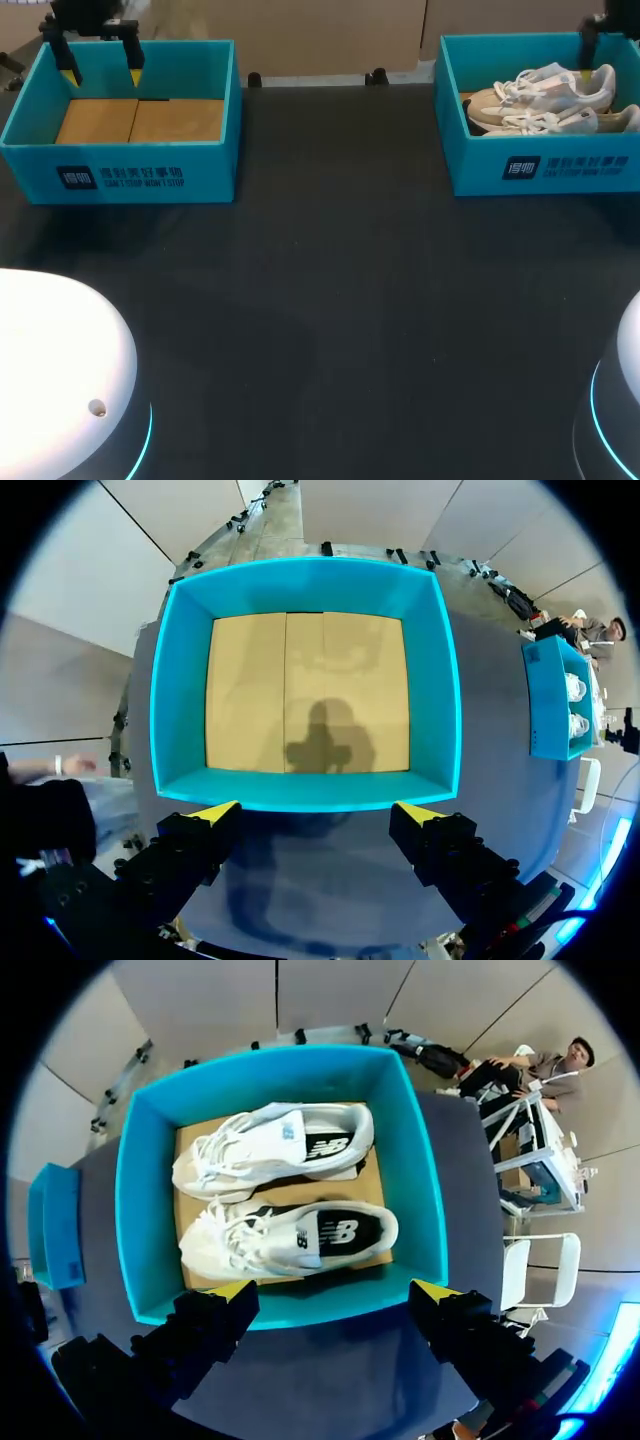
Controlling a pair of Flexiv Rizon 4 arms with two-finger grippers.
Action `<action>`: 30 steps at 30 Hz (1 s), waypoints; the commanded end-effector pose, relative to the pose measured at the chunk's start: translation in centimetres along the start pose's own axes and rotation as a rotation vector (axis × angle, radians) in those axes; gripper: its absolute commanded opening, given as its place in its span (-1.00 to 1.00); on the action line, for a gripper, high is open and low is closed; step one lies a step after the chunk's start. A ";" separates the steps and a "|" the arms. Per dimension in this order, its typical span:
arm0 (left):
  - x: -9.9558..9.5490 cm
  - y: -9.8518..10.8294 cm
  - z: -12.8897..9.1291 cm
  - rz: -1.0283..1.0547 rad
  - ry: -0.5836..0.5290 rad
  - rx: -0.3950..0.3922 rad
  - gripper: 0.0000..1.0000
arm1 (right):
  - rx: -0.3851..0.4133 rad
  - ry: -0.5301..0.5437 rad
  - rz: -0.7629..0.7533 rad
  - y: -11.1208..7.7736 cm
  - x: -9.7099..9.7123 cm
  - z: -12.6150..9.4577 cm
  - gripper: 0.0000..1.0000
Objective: Take the shoe out of the shoebox, open the shoe tongue, remove and reinsert the insole, then place the shoe into the shoebox
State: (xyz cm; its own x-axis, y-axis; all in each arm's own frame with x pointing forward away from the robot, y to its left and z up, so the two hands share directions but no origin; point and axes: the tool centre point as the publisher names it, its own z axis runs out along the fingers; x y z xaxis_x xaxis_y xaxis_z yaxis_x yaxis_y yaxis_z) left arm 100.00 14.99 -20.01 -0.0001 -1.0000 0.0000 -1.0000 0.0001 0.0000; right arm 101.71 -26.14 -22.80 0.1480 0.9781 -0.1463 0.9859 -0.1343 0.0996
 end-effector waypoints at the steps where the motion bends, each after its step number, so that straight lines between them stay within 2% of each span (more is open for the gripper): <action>1: 0.0 0.0 0.0 0.000 0.000 0.000 1.00 | -0.020 0.005 0.004 0.3 -0.8 1.5 1.00; 11: 0.0 0.0 0.0 0.000 0.000 0.000 1.00 | -0.060 -0.024 0.012 1.7 -3.0 4.5 1.00; 22: 0.0 0.0 0.0 0.000 0.000 0.000 1.00 | -0.068 -0.050 -0.040 2.6 -3.8 7.6 1.00; 30: 0.0 0.0 0.0 0.000 0.000 0.000 1.00 | -0.060 -0.054 -0.061 2.2 -4.4 9.1 0.99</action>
State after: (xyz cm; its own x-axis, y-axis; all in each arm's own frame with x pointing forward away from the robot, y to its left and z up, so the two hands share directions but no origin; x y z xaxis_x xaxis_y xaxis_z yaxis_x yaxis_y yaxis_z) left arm 100.00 14.99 -20.01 -0.0002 -1.0000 0.0000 -1.0000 0.0002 0.0000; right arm 103.82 -31.99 -30.31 0.0966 0.9733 -0.2080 0.9866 -0.0661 0.1492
